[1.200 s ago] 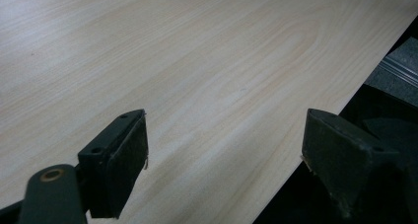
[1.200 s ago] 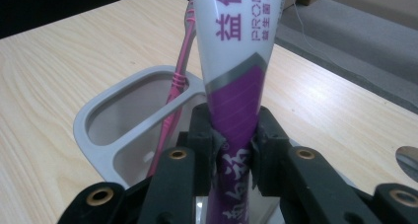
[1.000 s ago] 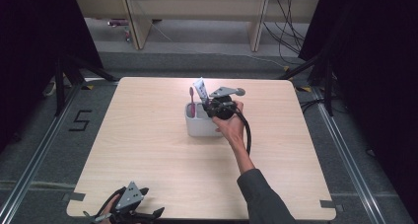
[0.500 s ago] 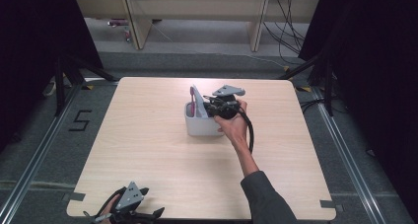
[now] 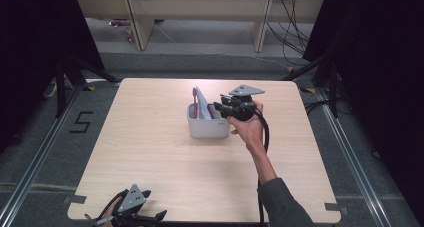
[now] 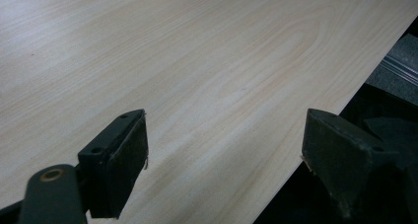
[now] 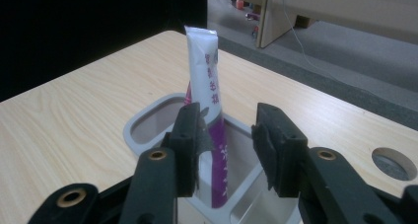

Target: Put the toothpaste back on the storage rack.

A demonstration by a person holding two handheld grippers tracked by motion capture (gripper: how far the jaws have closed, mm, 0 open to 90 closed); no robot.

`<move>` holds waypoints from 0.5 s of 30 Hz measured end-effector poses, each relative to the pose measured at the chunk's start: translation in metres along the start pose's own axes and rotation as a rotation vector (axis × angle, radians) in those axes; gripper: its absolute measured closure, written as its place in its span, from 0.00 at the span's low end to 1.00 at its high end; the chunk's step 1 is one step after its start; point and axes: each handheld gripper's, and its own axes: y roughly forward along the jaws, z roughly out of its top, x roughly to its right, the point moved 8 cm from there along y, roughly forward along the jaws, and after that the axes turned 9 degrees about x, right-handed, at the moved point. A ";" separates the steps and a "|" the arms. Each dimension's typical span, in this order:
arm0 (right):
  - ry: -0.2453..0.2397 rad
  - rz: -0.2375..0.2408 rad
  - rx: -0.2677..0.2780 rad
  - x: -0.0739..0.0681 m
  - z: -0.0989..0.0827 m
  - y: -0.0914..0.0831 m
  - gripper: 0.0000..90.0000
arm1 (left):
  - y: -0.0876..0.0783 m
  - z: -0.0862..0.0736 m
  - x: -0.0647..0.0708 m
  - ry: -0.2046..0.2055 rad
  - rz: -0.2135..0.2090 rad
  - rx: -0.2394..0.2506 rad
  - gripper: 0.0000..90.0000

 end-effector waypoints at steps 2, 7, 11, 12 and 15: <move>-0.014 0.006 0.004 0.002 0.001 -0.003 0.68 | 0.000 0.000 0.000 -0.007 0.002 0.007 0.19; 0.005 0.006 0.003 0.003 0.001 -0.016 0.64 | 0.001 0.000 0.000 -0.007 -0.002 0.013 0.19; 0.034 0.004 0.002 0.002 0.001 -0.023 0.62 | 0.001 0.000 -0.001 -0.007 -0.002 0.015 0.19; 0.024 0.009 0.011 0.002 0.001 -0.026 0.60 | 0.001 0.000 -0.001 -0.007 -0.001 0.015 0.19; 0.031 0.008 0.015 0.002 0.000 -0.035 0.59 | 0.000 -0.001 -0.004 0.012 0.008 -0.003 0.19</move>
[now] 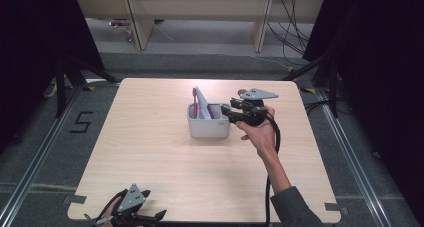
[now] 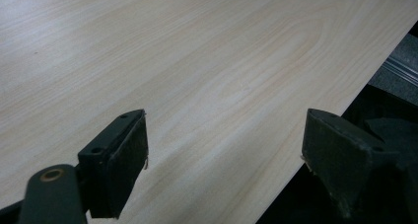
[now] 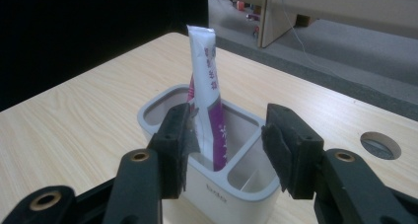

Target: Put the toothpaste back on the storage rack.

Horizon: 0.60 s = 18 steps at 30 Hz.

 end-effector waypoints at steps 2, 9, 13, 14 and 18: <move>-0.019 0.008 0.006 0.001 0.000 -0.002 0.58 | 0.000 0.000 0.000 0.002 -0.001 -0.001 0.19; 0.021 -0.001 0.027 0.001 -0.005 -0.019 0.55 | 0.000 0.000 0.001 -0.008 -0.002 0.004 0.19; 0.018 -0.012 0.024 0.004 -0.011 -0.028 0.53 | 0.000 0.000 0.001 -0.009 -0.002 0.004 0.19; 0.041 -0.014 0.029 0.003 -0.012 -0.030 0.52 | 0.000 0.000 0.001 -0.009 -0.002 0.004 0.19; 0.050 -0.005 0.025 0.004 -0.020 -0.037 0.52 | 0.000 0.000 0.001 -0.010 -0.002 0.004 0.19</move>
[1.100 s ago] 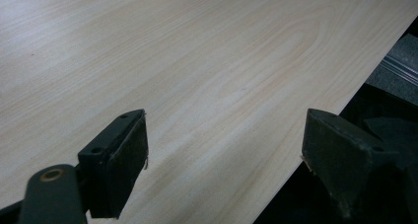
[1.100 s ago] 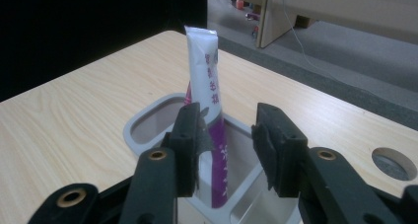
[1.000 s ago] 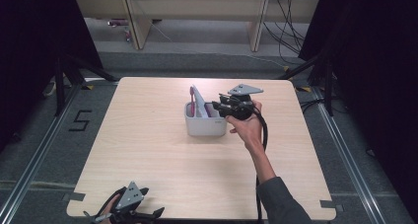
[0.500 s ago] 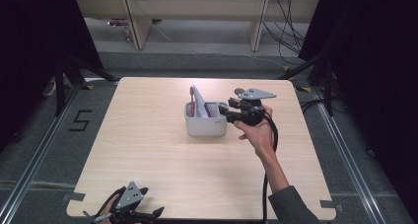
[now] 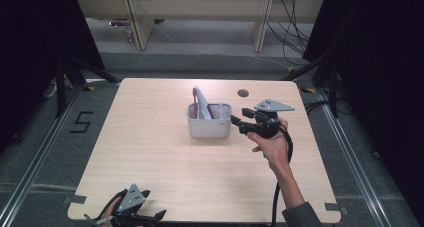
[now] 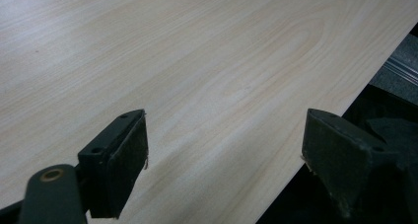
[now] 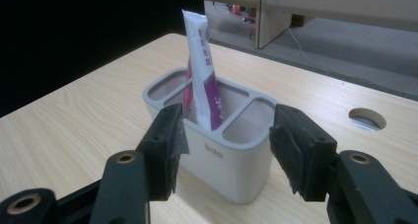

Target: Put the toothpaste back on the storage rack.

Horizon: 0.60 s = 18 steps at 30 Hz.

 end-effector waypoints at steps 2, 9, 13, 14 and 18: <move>0.016 0.000 0.002 0.000 -0.006 -0.005 0.51 | 0.000 0.000 0.000 -0.001 0.000 0.004 0.19; 0.022 -0.014 -0.015 0.000 -0.013 -0.012 0.50 | -0.001 0.000 0.000 -0.002 -0.003 0.004 0.19; -0.006 -0.015 -0.019 0.002 -0.017 -0.016 0.49 | -0.001 0.001 0.001 -0.011 0.005 0.011 0.19; -0.006 -0.015 -0.019 0.002 -0.017 -0.016 0.49 | -0.001 0.001 0.001 -0.011 0.005 0.011 0.19; 0.014 -0.007 -0.038 -0.001 -0.025 -0.021 0.49 | -0.001 0.000 0.000 -0.002 0.000 0.002 0.19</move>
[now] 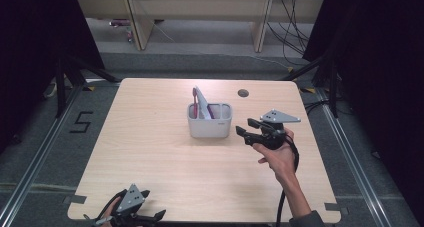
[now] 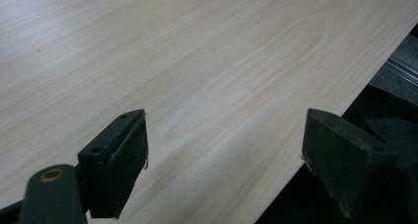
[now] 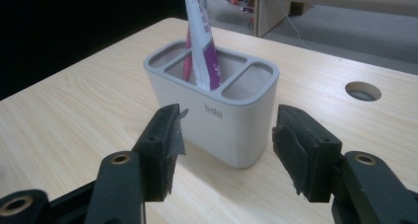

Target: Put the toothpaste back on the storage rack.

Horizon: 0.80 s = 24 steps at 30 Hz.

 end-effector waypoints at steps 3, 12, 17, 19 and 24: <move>0.022 -0.008 -0.016 -0.001 -0.005 -0.004 0.48 | -0.001 0.000 -0.001 0.005 0.004 0.000 0.19; 0.003 0.009 -0.022 -0.004 -0.018 -0.012 0.43 | -0.001 -0.001 -0.001 0.008 0.000 -0.009 0.19; 0.004 0.015 -0.018 -0.007 -0.024 -0.014 0.41 | -0.002 -0.002 -0.003 0.008 0.014 -0.015 0.19; 0.007 0.015 -0.034 -0.009 -0.029 -0.016 0.40 | -0.002 -0.001 -0.002 0.001 0.013 -0.010 0.19; 0.030 0.016 -0.069 -0.014 -0.042 -0.020 0.39 | -0.003 -0.001 -0.002 0.004 0.013 -0.010 0.19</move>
